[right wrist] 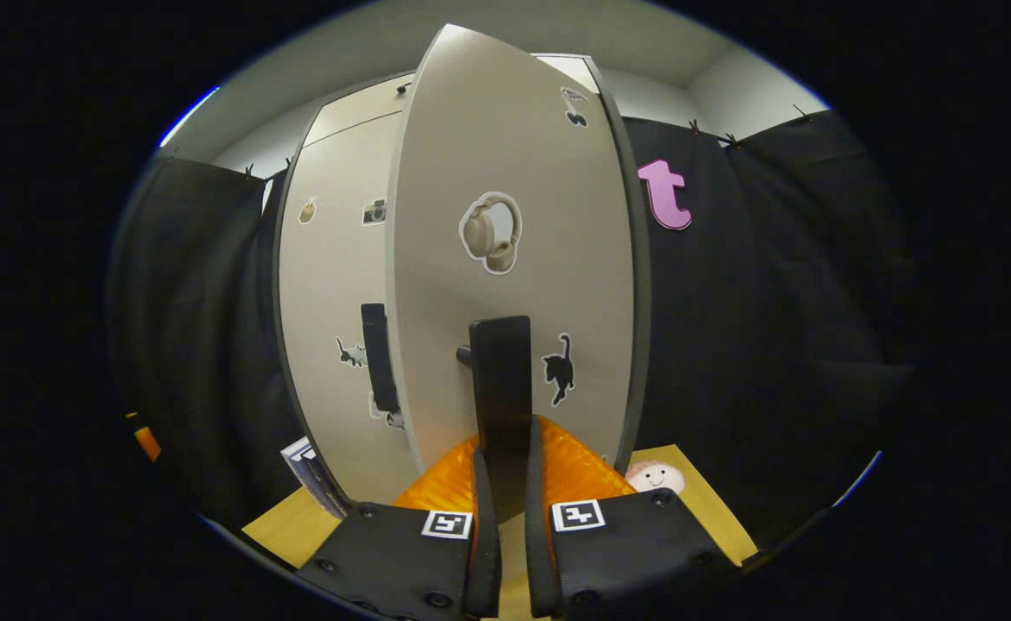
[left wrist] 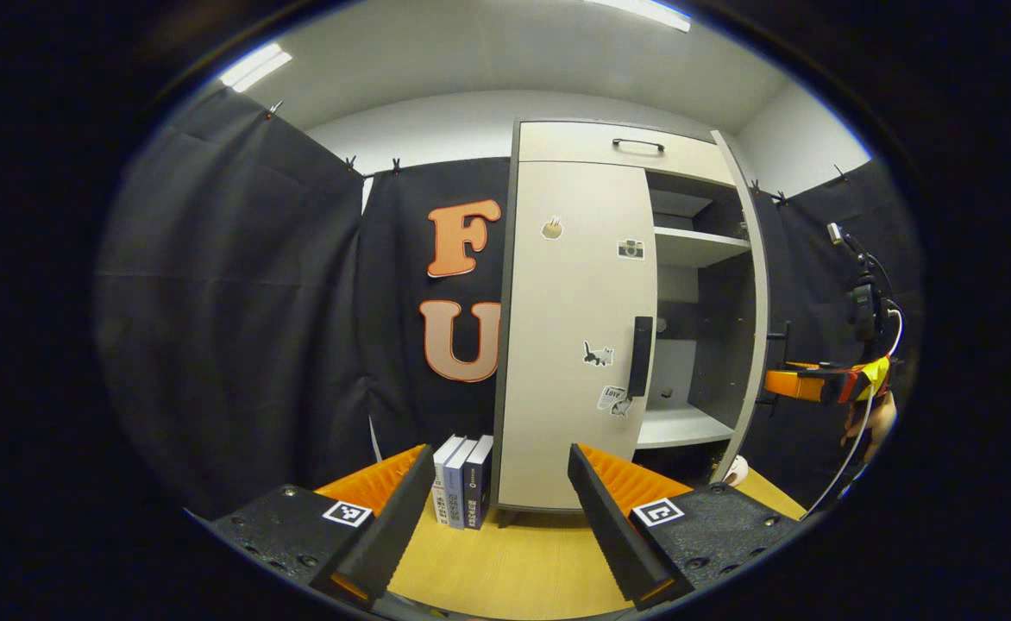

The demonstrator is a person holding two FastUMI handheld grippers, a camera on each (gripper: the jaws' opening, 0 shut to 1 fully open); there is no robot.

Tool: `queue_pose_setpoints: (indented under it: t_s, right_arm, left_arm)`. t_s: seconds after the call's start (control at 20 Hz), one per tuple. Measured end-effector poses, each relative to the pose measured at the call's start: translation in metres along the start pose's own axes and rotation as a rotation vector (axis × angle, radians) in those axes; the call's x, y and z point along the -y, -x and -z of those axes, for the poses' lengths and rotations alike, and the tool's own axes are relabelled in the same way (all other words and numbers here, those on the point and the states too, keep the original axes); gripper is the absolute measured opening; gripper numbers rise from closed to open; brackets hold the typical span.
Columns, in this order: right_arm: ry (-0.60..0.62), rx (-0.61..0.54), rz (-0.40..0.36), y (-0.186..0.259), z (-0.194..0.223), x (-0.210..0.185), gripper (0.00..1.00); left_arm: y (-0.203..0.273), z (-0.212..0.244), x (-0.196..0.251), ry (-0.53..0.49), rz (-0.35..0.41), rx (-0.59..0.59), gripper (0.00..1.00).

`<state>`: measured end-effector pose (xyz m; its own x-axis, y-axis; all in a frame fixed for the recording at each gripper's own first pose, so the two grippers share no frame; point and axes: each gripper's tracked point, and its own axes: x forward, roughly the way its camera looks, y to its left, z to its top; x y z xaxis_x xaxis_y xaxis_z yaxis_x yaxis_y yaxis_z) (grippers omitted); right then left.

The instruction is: Open the right door of the double-door shoe cabinet with the right hand, and open the left door with the left hand.

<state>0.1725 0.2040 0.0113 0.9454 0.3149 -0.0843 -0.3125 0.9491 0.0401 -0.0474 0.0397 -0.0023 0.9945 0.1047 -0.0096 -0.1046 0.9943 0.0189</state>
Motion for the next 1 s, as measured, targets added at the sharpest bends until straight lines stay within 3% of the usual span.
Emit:
queue_pose_setpoints:
  t_s: [0.2,0.25,0.35,0.55,1.0]
  right_arm:
    - [0.006,-0.005,0.038,0.005,0.0,0.013,0.2]
    - [0.004,-0.004,0.053,0.007,-0.002,0.019,0.14]
    - [-0.009,0.0,0.09,0.007,0.0,0.024,0.11]
    - [0.044,-0.006,0.174,0.014,-0.002,0.052,0.1]
    - [0.017,-0.007,0.124,0.017,-0.002,0.05,0.1]
  left_arm:
    - [0.005,0.003,0.017,0.009,0.026,-0.01,0.95]
    - [0.006,0.004,0.02,0.008,0.032,-0.016,0.95]
    - [0.009,0.004,0.025,0.01,0.036,-0.017,0.95]
    - [0.009,0.003,0.037,0.014,0.051,-0.019,0.95]
    - [0.004,0.001,0.068,0.022,0.078,-0.023,0.95]
